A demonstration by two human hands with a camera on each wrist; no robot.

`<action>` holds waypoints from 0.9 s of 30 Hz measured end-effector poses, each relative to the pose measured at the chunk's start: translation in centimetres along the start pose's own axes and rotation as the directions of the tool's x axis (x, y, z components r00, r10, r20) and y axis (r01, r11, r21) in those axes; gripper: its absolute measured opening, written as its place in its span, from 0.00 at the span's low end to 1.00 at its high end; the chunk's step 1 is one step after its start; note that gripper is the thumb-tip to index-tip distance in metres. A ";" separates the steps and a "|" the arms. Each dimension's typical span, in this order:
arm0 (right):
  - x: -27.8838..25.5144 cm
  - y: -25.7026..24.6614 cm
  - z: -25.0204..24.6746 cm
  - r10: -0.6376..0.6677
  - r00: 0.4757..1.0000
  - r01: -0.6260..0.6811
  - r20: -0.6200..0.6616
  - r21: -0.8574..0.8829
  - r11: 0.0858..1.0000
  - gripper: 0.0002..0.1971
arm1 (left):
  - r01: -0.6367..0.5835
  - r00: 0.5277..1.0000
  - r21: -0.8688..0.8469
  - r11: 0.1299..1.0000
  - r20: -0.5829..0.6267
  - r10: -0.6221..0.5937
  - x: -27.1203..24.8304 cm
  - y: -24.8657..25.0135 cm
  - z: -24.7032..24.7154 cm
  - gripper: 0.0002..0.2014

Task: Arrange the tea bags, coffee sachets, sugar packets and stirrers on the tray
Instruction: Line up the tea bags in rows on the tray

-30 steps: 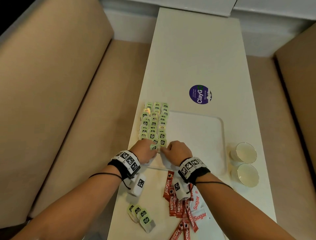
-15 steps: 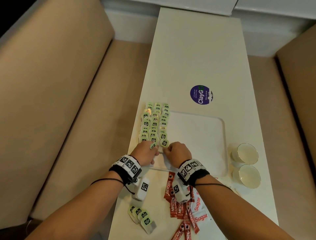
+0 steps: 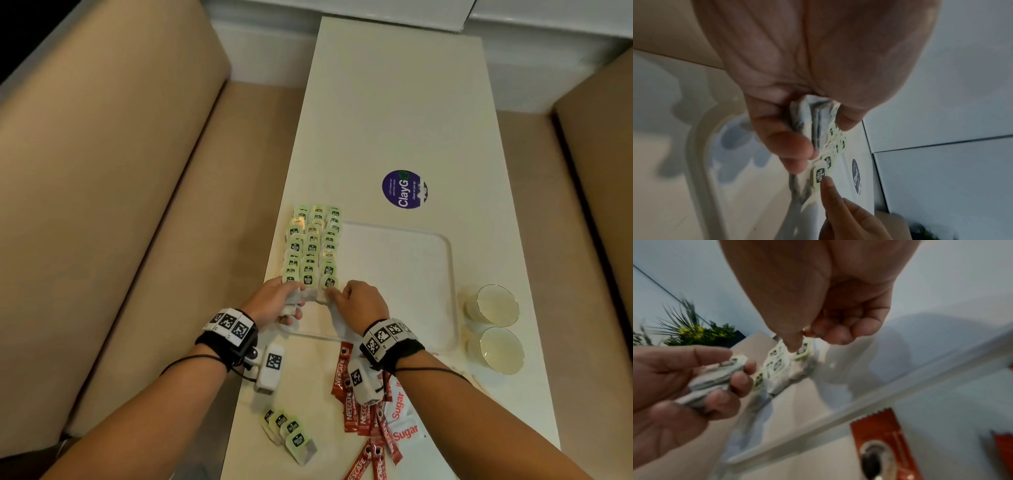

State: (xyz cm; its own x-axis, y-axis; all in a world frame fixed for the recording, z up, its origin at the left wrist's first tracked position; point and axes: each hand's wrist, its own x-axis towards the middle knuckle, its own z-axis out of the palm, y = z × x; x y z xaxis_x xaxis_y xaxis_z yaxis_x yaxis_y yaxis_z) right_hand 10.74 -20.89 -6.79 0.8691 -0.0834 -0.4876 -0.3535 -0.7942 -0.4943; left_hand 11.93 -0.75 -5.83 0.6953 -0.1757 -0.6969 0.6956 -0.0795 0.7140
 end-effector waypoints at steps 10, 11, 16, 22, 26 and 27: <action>-1.7 -3.0 1.2 -0.304 0.949 0.267 0.082 0.297 0.917 0.17 | -0.139 0.983 0.071 0.988 0.133 0.129 -1.1 -0.3 -0.7 0.10; -1.8 -3.2 1.3 -0.313 0.946 0.276 0.085 0.300 0.913 0.17 | -0.150 0.983 0.089 0.985 0.117 0.139 -1.0 -0.4 -0.9 0.11; -1.4 -3.7 1.7 -0.271 0.963 0.259 -0.009 0.327 0.909 0.11 | -0.152 0.988 0.160 0.975 0.052 0.145 -0.8 -0.6 -2.0 0.18; -1.7 -4.1 1.5 -0.287 0.958 0.268 0.010 0.330 0.905 0.17 | -0.197 0.980 0.165 0.967 0.025 0.195 -1.1 -0.8 -2.7 0.04; -0.7 -3.8 1.8 -0.211 0.977 0.213 -0.040 0.278 0.937 0.16 | -0.152 0.988 0.023 0.988 -0.020 0.152 -1.2 -0.9 -3.5 0.10; -0.6 -3.7 2.0 -0.200 0.980 0.196 -0.010 0.253 0.947 0.17 | -0.139 0.990 -0.022 0.990 -0.019 0.139 -1.3 -0.9 -3.8 0.12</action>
State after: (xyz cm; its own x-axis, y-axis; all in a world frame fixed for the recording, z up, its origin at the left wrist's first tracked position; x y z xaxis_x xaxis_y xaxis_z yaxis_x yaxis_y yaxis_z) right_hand 10.82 -16.70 -6.08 0.9258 0.0713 -0.3713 -0.2516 -0.6168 -0.7458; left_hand 11.10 3.28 -5.82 0.7883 -0.1661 -0.5924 0.5961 -0.0323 0.8023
